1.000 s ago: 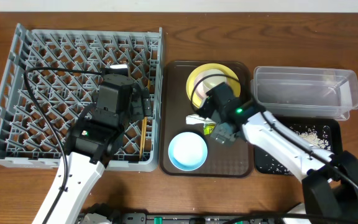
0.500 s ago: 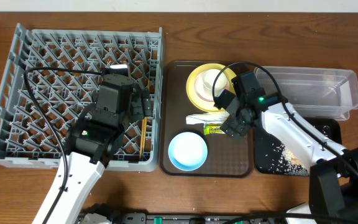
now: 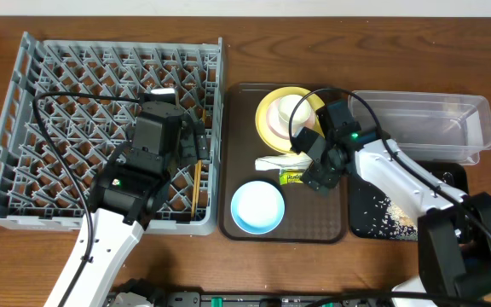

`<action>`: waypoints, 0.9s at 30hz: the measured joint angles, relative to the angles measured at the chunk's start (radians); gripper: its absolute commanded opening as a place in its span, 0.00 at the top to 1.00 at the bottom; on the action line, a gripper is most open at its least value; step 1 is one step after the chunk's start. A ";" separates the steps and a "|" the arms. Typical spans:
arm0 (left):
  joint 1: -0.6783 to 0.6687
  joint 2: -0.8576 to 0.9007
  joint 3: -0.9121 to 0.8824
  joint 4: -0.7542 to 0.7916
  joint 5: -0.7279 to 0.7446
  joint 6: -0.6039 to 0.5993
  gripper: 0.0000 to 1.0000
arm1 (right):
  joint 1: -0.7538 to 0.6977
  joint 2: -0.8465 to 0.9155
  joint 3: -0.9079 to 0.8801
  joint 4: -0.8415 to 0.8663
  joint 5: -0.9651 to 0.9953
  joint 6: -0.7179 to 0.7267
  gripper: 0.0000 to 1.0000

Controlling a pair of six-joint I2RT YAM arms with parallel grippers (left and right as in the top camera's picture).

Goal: Sort waste into correct bins and load items into the dishwasher
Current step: 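Lift the wrapper and tissue with the right gripper toward the clear bin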

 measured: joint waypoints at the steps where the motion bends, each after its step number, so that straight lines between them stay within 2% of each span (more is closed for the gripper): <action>1: 0.000 0.000 0.000 0.000 0.000 0.000 0.08 | 0.000 0.008 0.000 0.008 -0.001 -0.002 0.06; 10: 0.000 0.000 0.000 0.000 0.000 0.000 0.08 | 0.000 0.085 -0.001 0.041 -0.009 -0.018 0.17; 15: 0.000 0.000 0.000 0.000 0.000 0.000 0.08 | 0.005 0.085 -0.001 0.019 -0.027 -0.019 0.37; 16: 0.000 0.000 0.000 0.000 0.000 0.000 0.08 | 0.011 0.085 -0.001 0.013 -0.028 -0.022 0.43; 18: 0.000 0.000 0.000 0.000 0.000 0.000 0.08 | 0.031 0.085 -0.001 0.006 -0.030 -0.029 0.64; 20: 0.000 0.000 0.000 0.000 0.000 0.000 0.08 | 0.052 0.085 0.000 0.000 -0.032 -0.023 0.95; 21: 0.000 0.000 0.000 -0.001 0.000 0.000 0.08 | 0.065 0.084 0.000 -0.005 -0.035 -0.025 0.99; 27: 0.000 0.000 0.000 0.000 0.000 0.000 0.08 | 0.142 0.027 -0.001 -0.044 -0.044 -0.025 0.99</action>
